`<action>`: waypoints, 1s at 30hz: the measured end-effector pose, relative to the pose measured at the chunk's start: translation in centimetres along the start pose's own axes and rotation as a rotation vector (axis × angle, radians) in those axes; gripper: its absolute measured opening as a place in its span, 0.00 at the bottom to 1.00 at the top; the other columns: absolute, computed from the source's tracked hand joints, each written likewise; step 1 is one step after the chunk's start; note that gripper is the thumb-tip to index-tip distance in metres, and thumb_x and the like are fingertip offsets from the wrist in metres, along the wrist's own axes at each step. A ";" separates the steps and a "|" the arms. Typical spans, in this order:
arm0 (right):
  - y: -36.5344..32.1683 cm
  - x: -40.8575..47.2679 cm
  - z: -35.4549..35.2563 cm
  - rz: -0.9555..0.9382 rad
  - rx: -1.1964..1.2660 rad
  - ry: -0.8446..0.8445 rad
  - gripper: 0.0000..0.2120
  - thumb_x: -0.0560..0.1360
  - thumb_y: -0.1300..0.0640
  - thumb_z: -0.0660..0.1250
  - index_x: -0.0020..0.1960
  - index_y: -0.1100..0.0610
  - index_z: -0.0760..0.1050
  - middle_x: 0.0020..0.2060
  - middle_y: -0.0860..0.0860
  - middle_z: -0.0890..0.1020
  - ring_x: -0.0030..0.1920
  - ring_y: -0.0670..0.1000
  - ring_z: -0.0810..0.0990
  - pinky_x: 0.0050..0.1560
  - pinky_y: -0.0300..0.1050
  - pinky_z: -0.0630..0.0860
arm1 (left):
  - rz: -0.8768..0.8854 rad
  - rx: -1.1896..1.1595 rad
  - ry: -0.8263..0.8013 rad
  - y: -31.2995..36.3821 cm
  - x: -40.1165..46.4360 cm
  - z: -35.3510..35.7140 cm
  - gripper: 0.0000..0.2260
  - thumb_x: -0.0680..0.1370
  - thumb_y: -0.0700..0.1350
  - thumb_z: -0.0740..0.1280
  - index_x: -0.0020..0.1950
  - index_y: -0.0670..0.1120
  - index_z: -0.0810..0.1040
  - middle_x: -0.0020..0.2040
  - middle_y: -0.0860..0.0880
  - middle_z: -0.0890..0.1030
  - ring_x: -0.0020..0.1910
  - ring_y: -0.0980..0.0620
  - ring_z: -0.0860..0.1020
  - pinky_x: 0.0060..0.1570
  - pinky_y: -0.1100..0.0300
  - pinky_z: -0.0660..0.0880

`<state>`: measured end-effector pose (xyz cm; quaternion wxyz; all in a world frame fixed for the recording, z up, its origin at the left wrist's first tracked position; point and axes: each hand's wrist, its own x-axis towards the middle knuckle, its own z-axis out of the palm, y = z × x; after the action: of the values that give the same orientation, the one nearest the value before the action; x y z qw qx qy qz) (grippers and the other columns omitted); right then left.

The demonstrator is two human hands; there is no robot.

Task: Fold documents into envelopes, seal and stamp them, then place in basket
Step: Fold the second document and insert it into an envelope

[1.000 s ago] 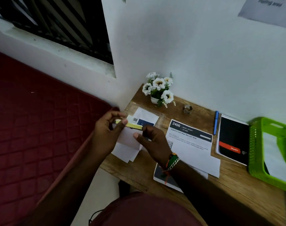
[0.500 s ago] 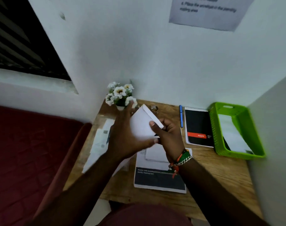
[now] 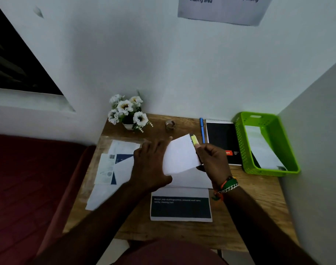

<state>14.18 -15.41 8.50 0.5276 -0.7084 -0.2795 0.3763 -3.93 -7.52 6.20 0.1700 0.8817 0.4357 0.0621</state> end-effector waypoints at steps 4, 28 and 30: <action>-0.5 0.5 -0.4 0.111 0.042 -0.162 0.05 0.77 0.60 0.70 0.43 0.57 0.82 0.34 0.50 0.83 0.35 0.47 0.79 0.34 0.42 0.78 | 0.031 0.035 -0.023 -1.2 -0.1 0.0 0.55 0.61 0.59 0.77 0.79 0.60 0.45 0.71 0.53 0.59 0.68 0.47 0.60 0.65 0.46 0.63; 3.0 3.2 1.3 -0.048 -0.403 -0.271 0.12 0.67 0.75 0.68 0.41 0.61 0.84 0.34 0.56 0.86 0.35 0.57 0.85 0.34 0.58 0.83 | 0.177 0.129 -0.054 -4.0 -1.0 2.0 0.54 0.62 0.62 0.76 0.81 0.55 0.48 0.73 0.51 0.65 0.68 0.46 0.66 0.66 0.47 0.65; 3.0 3.0 1.5 -0.053 -0.456 -0.239 0.14 0.66 0.75 0.67 0.38 0.58 0.83 0.32 0.55 0.85 0.32 0.53 0.84 0.32 0.54 0.83 | 0.161 0.111 -0.075 -4.2 -1.0 2.2 0.54 0.63 0.64 0.76 0.81 0.55 0.49 0.72 0.51 0.67 0.68 0.47 0.68 0.67 0.46 0.66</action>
<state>14.62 -13.07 4.63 0.3273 -0.7519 -0.4359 0.3709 -7.12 -6.52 2.73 0.1317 0.9237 0.3594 0.0182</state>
